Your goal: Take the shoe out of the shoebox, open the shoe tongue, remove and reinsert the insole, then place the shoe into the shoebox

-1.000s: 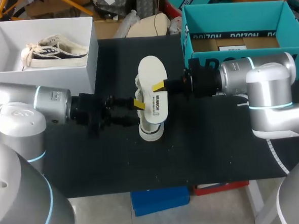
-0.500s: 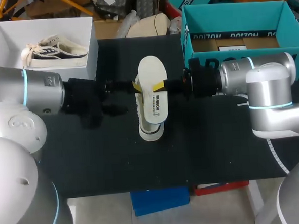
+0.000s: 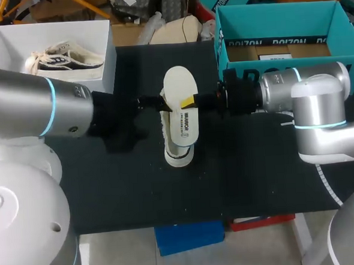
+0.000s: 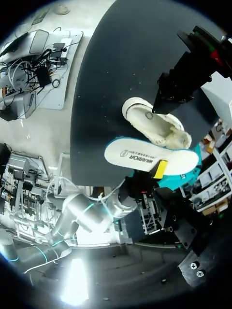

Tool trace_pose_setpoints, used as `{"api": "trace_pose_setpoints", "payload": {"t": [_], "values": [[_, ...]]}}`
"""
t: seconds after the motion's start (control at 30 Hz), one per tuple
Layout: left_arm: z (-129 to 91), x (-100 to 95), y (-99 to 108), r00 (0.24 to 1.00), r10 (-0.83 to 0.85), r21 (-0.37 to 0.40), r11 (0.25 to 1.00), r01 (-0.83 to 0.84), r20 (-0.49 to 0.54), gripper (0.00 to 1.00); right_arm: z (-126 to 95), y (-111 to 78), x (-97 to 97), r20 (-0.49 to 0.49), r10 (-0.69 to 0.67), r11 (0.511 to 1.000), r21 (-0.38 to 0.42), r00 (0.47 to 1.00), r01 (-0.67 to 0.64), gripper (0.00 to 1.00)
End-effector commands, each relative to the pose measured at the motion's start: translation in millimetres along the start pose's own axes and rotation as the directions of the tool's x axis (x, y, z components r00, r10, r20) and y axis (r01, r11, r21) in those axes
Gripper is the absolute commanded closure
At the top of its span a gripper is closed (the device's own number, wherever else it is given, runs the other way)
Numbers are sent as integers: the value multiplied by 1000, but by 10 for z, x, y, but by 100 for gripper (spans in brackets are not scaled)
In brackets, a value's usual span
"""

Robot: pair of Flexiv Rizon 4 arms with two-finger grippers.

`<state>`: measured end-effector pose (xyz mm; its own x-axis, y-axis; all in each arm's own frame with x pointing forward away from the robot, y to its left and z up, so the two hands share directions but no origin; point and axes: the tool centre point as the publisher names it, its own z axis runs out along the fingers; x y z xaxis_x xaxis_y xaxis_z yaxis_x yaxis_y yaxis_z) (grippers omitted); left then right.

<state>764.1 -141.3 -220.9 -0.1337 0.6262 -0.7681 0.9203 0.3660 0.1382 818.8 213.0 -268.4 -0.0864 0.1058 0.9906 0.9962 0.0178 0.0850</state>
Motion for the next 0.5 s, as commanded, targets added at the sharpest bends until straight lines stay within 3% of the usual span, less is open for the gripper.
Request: {"api": "trace_pose_setpoints", "payload": {"t": [0.03, 0.2, 0.5], "values": [[124, -164, 129, 965, -7, 7, 1000, 9, -264, 0, 4, -3, 4, 2, 0, 1000, -1, 1000, 0, 100], [159, -304, 211, 960, -14, 48, 998, 29, -281, 0, 4, -3, 4, 2, 0, 1000, -1, 1000, 0, 100], [112, -539, 269, 940, 11, 38, 999, 2, -340, 0, 4, -3, 4, 2, 0, 1000, -1, 1000, 0, 100]]}}
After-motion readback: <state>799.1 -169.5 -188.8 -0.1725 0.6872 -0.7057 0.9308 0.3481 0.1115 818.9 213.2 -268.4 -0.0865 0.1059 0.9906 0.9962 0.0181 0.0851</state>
